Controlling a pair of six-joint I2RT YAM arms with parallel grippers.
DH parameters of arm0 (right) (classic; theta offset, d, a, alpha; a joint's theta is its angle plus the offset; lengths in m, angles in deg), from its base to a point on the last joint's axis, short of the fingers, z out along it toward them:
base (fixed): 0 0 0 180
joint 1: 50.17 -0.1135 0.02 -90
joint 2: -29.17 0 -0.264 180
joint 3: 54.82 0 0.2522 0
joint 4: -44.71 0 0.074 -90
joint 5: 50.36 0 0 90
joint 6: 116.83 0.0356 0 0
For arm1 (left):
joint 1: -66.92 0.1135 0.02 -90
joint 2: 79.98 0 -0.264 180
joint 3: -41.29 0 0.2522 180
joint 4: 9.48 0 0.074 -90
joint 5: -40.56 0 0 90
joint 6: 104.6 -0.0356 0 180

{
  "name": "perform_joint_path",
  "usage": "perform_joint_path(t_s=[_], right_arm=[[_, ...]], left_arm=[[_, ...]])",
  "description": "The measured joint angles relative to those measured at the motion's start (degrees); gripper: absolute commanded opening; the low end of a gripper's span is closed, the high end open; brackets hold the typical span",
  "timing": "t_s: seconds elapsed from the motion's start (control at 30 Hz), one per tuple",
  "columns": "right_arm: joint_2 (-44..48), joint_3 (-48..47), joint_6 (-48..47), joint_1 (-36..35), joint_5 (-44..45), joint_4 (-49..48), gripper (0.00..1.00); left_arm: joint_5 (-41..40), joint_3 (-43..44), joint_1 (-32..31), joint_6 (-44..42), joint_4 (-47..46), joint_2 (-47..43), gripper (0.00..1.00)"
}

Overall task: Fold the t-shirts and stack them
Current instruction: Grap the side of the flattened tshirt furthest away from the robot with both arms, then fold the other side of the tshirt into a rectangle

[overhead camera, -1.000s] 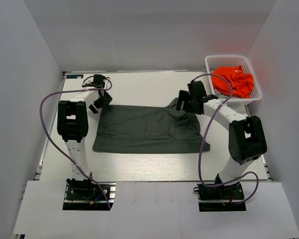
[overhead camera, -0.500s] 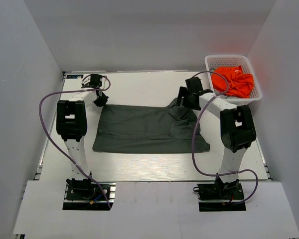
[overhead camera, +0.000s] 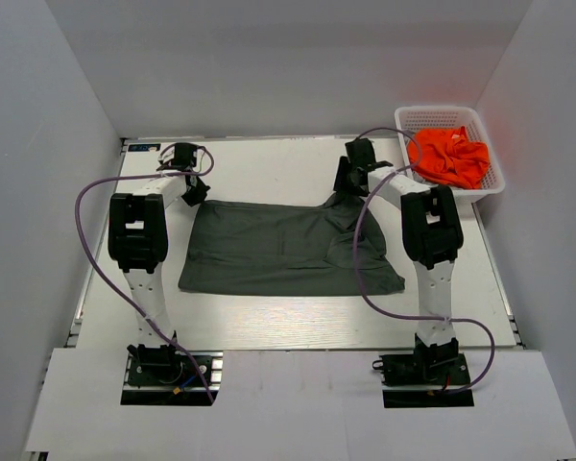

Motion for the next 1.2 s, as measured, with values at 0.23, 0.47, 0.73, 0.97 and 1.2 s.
perform_joint_path(t_s=[0.23,0.47,0.73,0.97,1.2], right_arm=[[-1.2,-0.9,0.0,0.0,1.6,-0.4,0.0],[-0.2,-0.3,-1.7,-0.1,1.9,-0.5,0.0],[20.4,17.7,-3.6,-0.7,-1.3,-5.2,0.0],[35.1,33.1,-2.9,-2.1,-4.0,-8.7,0.0],[44.2,42.2,-1.6,-2.5,-4.3,-8.5,0.0]], left_arm=[[-0.1,-0.5,0.0,-0.9,-0.4,-0.3,0.0],[-0.5,-1.4,-0.2,-2.1,0.8,-1.4,0.0],[-2.8,-12.8,-1.0,-3.9,1.5,-13.2,0.0],[-2.7,-22.9,-1.5,-7.1,-3.8,-26.8,0.0],[-0.3,-31.0,-1.6,-10.5,-9.8,-35.7,0.0]])
